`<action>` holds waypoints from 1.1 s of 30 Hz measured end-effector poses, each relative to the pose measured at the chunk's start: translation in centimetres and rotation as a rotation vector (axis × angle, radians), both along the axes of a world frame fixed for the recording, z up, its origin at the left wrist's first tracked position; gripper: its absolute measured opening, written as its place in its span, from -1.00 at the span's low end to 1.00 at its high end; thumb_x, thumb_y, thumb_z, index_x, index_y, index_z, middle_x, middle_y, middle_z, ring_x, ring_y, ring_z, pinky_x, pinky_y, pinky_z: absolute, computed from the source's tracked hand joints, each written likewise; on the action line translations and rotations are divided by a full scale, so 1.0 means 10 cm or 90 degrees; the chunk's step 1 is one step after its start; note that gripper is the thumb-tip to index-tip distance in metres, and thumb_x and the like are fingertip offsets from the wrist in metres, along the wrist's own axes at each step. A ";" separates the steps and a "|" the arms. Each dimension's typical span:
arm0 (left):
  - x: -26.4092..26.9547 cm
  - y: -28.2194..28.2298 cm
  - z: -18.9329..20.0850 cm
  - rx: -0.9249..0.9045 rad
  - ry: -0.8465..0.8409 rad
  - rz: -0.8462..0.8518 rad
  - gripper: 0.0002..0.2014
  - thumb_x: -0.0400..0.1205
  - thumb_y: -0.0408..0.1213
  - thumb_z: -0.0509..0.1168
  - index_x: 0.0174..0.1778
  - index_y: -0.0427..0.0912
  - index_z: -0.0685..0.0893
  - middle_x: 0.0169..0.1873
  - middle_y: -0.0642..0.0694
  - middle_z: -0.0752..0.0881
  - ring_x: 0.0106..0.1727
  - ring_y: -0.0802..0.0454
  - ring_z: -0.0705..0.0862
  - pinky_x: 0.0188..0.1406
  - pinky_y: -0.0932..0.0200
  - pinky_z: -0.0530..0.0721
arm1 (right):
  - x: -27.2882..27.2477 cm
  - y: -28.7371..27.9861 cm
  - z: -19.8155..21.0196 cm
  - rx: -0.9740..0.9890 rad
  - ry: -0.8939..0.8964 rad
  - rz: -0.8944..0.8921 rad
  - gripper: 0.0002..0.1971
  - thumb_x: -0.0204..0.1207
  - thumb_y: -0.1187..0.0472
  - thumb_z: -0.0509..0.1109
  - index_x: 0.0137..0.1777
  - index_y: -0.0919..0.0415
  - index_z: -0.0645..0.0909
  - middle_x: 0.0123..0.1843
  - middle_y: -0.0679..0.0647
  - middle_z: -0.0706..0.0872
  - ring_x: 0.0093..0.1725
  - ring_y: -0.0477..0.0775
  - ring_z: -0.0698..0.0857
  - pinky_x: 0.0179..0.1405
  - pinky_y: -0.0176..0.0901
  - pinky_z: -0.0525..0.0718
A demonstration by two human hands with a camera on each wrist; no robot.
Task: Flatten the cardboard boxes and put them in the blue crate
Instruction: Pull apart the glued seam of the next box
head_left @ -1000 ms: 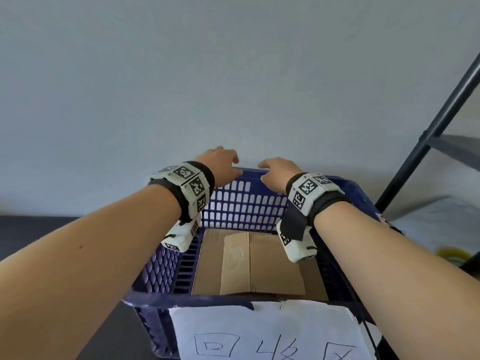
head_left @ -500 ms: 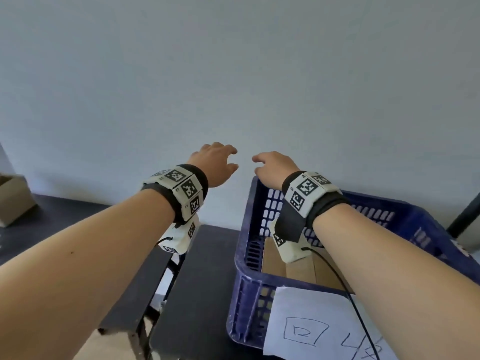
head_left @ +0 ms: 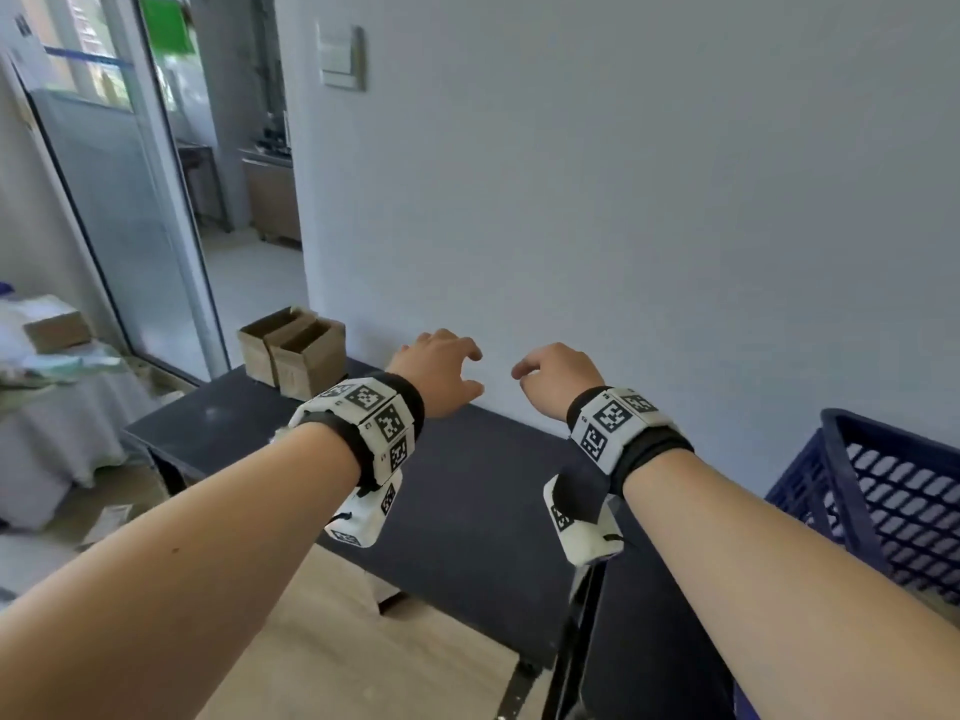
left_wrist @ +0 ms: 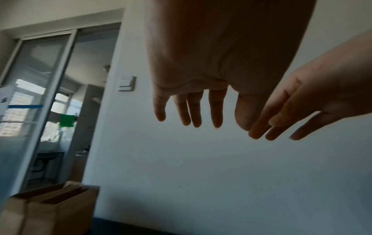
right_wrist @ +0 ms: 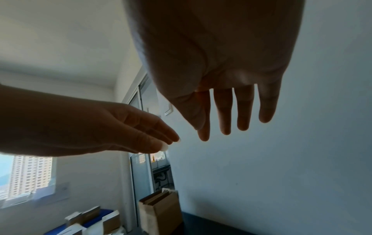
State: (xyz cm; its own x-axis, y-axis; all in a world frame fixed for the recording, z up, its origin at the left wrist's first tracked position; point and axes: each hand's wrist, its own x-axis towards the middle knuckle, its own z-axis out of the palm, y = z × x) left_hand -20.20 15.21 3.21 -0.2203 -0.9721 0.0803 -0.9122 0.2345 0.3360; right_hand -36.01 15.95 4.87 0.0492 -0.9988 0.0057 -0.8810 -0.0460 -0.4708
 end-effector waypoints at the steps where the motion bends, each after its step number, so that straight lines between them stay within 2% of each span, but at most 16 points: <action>1: 0.19 -0.03 -0.05 0.008 0.010 0.014 -0.55 0.62 -0.05 0.26 0.44 0.01 0.46 0.47 -0.06 0.42 0.48 -0.07 0.36 0.44 -0.05 0.39 | 0.17 -0.05 -0.03 0.003 -0.006 0.009 -0.64 0.57 0.33 0.17 0.23 0.09 0.70 0.32 0.05 0.68 0.30 0.11 0.63 0.26 -0.16 0.56; 3: 0.49 -0.10 -0.15 0.010 0.026 0.040 -0.57 0.62 -0.05 0.28 0.41 0.01 0.49 0.44 -0.06 0.45 0.46 -0.07 0.39 0.42 -0.03 0.41 | 0.46 -0.15 -0.11 0.005 -0.014 0.026 -0.66 0.55 0.33 0.19 0.17 0.09 0.73 0.28 0.06 0.71 0.28 0.12 0.65 0.27 -0.14 0.59; 8: 1.09 -0.34 -0.42 -0.016 0.083 0.101 -0.62 0.63 -0.07 0.28 0.37 -0.03 0.54 0.36 -0.07 0.52 0.41 -0.08 0.43 0.41 -0.06 0.42 | 1.01 -0.53 -0.38 0.010 -0.020 0.062 -0.72 0.52 0.32 0.25 0.06 0.08 0.76 0.18 0.06 0.75 0.19 0.12 0.68 0.14 -0.21 0.58; 12: 1.52 -0.64 -0.62 -0.002 0.072 0.123 -0.62 0.62 -0.07 0.29 0.36 -0.02 0.55 0.36 -0.08 0.52 0.39 -0.07 0.46 0.39 -0.07 0.46 | 1.34 -0.95 -0.68 0.037 -0.040 0.095 -0.75 0.52 0.29 0.28 0.02 0.06 0.77 0.11 0.03 0.77 0.14 0.08 0.69 0.04 -0.32 0.52; 16: 1.92 -1.09 -0.78 0.025 0.061 0.142 -0.63 0.62 -0.10 0.31 0.35 -0.01 0.56 0.39 -0.09 0.50 0.39 -0.08 0.46 0.37 -0.02 0.47 | 1.69 -1.47 -0.98 0.059 -0.078 0.119 -0.78 0.53 0.29 0.30 -0.01 0.06 0.76 0.05 0.01 0.78 0.09 0.04 0.70 0.02 -0.31 0.55; 19: 2.15 -1.50 -0.88 0.059 0.043 0.153 -0.65 0.62 -0.12 0.31 0.34 0.01 0.56 0.40 -0.08 0.48 0.40 -0.08 0.45 0.36 0.00 0.46 | 1.92 -1.87 -1.11 0.075 -0.101 0.135 -0.78 0.54 0.29 0.30 0.00 0.08 0.76 0.03 0.01 0.77 0.06 0.03 0.69 0.04 -0.27 0.58; 25: 2.43 -2.16 -1.05 0.116 0.049 0.183 -0.59 0.62 -0.15 0.31 0.41 -0.01 0.51 0.43 -0.09 0.45 0.41 -0.04 0.45 0.33 0.10 0.45 | 2.18 -2.56 -1.37 0.146 -0.101 0.138 -0.80 0.55 0.29 0.30 -0.01 0.07 0.75 -0.18 -0.07 0.66 -0.11 -0.02 0.63 -0.06 -0.27 0.55; 29: 2.59 -2.45 -1.16 0.142 0.040 0.183 -0.51 0.61 -0.17 0.34 0.47 -0.05 0.44 0.47 -0.09 0.42 0.44 -0.04 0.42 0.35 0.13 0.44 | 2.31 -2.85 -1.52 0.179 -0.116 0.121 -0.79 0.55 0.31 0.29 -0.03 0.07 0.75 -0.26 -0.13 0.63 -0.08 -0.01 0.65 0.04 -0.19 0.64; 33: 2.77 -2.76 -1.29 0.172 0.015 0.150 -0.45 0.57 -0.16 0.38 0.49 -0.03 0.42 0.46 -0.08 0.42 0.40 -0.02 0.46 0.25 0.18 0.48 | 2.48 -3.02 -1.61 0.197 -0.111 0.114 -0.79 0.59 0.28 0.28 0.06 0.09 0.74 -0.14 -0.06 0.64 -0.07 -0.03 0.61 0.04 -0.22 0.60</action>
